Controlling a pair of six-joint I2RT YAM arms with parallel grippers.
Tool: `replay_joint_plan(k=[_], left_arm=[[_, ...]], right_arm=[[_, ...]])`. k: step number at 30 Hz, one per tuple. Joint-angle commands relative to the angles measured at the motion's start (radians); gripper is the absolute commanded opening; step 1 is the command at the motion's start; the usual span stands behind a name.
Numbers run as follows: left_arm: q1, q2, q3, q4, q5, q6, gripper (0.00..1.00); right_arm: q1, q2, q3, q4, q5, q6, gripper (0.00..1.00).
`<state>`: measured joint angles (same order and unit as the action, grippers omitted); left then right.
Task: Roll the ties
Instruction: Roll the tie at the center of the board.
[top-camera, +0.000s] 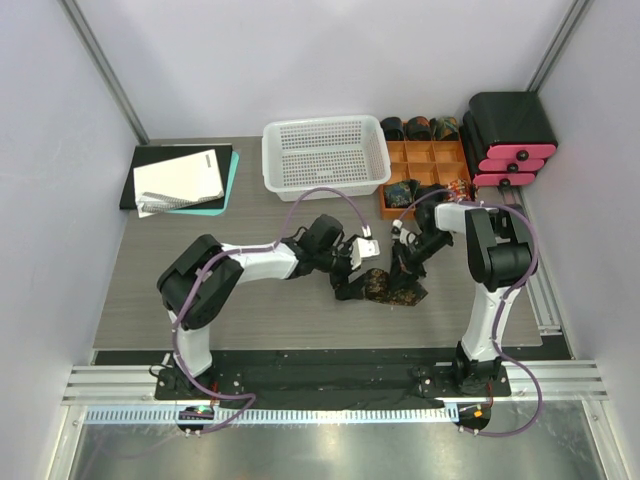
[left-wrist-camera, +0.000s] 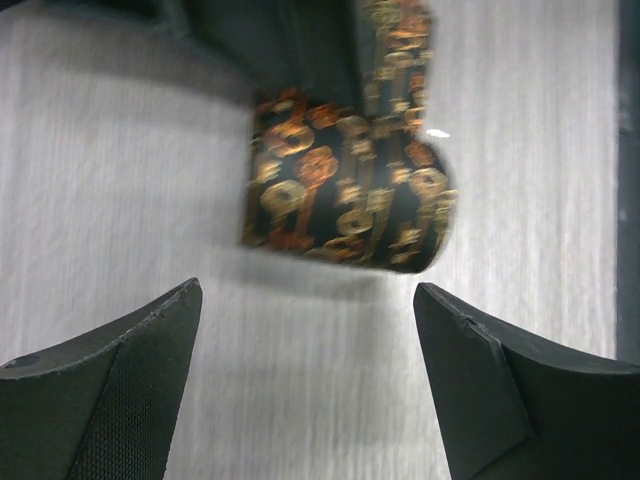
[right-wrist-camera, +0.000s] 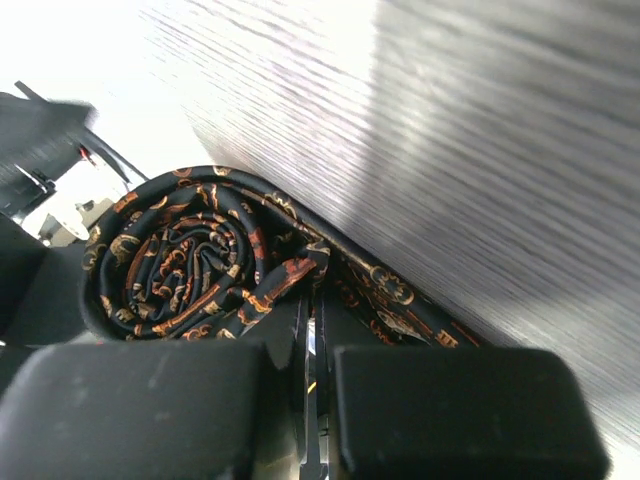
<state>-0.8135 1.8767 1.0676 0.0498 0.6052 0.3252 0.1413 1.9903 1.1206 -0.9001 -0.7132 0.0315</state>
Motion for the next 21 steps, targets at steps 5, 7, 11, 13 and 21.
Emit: replay_joint_plan(k=[5, 7, 11, 13, 21], left_arm=[[-0.032, 0.024, 0.025, 0.104, 0.088, 0.095, 0.85], [-0.038, 0.041, 0.046, 0.104, 0.093, 0.092, 0.80], [-0.058, 0.059, 0.077, 0.088, 0.096, 0.081, 0.64], [-0.076, 0.061, 0.080, 0.091, 0.087, 0.081, 0.55], [-0.118, 0.140, 0.106, 0.093, -0.008, 0.058, 0.40]], right_arm=[[0.046, 0.085, 0.041, 0.096, 0.173, -0.027, 0.01], [0.058, 0.093, 0.048, 0.099, 0.169, -0.027, 0.01], [0.083, 0.105, 0.061, 0.115, 0.149, -0.024, 0.01], [0.098, 0.108, 0.067, 0.125, 0.144, -0.021, 0.01], [0.126, 0.102, 0.067, 0.148, 0.081, -0.018, 0.01]])
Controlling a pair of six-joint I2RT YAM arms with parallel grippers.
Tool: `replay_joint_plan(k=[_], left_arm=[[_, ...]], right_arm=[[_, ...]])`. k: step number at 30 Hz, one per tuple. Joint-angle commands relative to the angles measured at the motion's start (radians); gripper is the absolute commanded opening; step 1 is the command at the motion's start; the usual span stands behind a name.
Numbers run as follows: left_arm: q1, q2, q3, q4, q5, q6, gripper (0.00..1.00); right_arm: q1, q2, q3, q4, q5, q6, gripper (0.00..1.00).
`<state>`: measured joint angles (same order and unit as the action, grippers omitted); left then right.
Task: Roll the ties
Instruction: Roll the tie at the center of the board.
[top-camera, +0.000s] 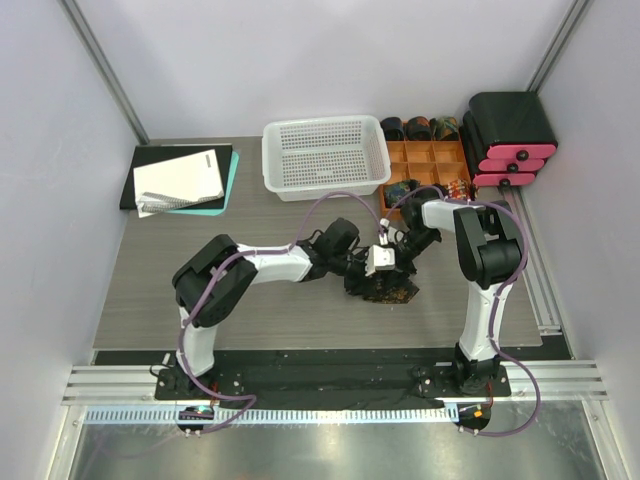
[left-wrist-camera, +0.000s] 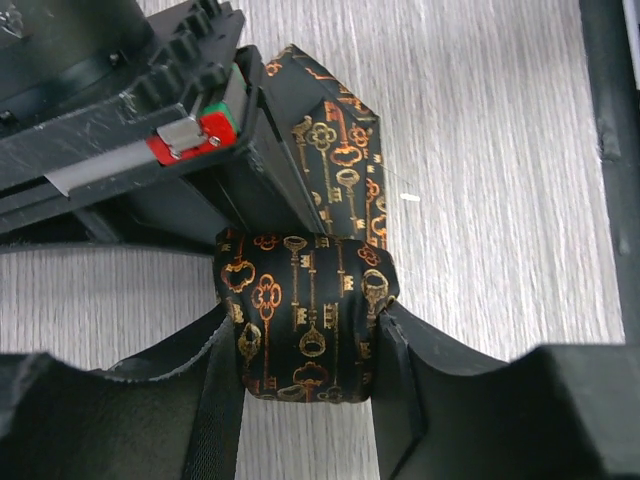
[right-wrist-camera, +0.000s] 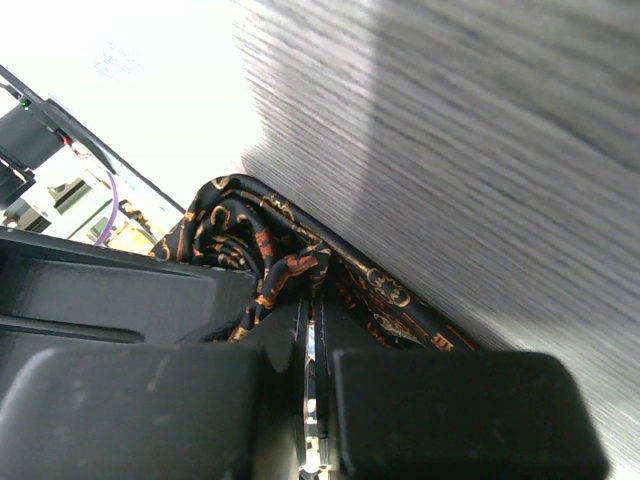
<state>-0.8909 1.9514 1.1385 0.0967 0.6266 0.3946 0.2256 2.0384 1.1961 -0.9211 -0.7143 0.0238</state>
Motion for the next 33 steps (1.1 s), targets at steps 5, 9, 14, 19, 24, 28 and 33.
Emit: replay_joint_plan(k=[5, 9, 14, 19, 24, 28, 33], left_arm=[[-0.054, 0.144, 0.040, -0.020, -0.149, -0.014, 0.38], [-0.060, 0.162, 0.011, -0.089, -0.232, -0.016, 0.32], [-0.069, 0.152, -0.058, -0.164, -0.283, -0.020, 0.27], [-0.082, 0.168, -0.080, -0.235, -0.326, -0.020, 0.25], [-0.082, 0.193, -0.074, -0.282, -0.352, -0.008, 0.24], [-0.082, 0.199, -0.077, -0.310, -0.355, 0.018, 0.22], [-0.082, 0.213, -0.066, -0.328, -0.347, 0.023, 0.22]], right_arm=[[0.054, 0.036, -0.004, 0.176, 0.001, -0.012, 0.01], [0.054, -0.001, -0.007, 0.173, -0.053, -0.007, 0.02], [0.052, -0.047, -0.030, 0.168, -0.096, -0.005, 0.09], [0.029, -0.041, -0.001, 0.102, -0.076, -0.051, 0.14], [0.003, -0.043, 0.060, 0.010, -0.066, -0.091, 0.22], [-0.035, -0.070, 0.099, -0.053, -0.071, -0.111, 0.26], [-0.081, -0.104, 0.128, -0.149, -0.085, -0.148, 0.29]])
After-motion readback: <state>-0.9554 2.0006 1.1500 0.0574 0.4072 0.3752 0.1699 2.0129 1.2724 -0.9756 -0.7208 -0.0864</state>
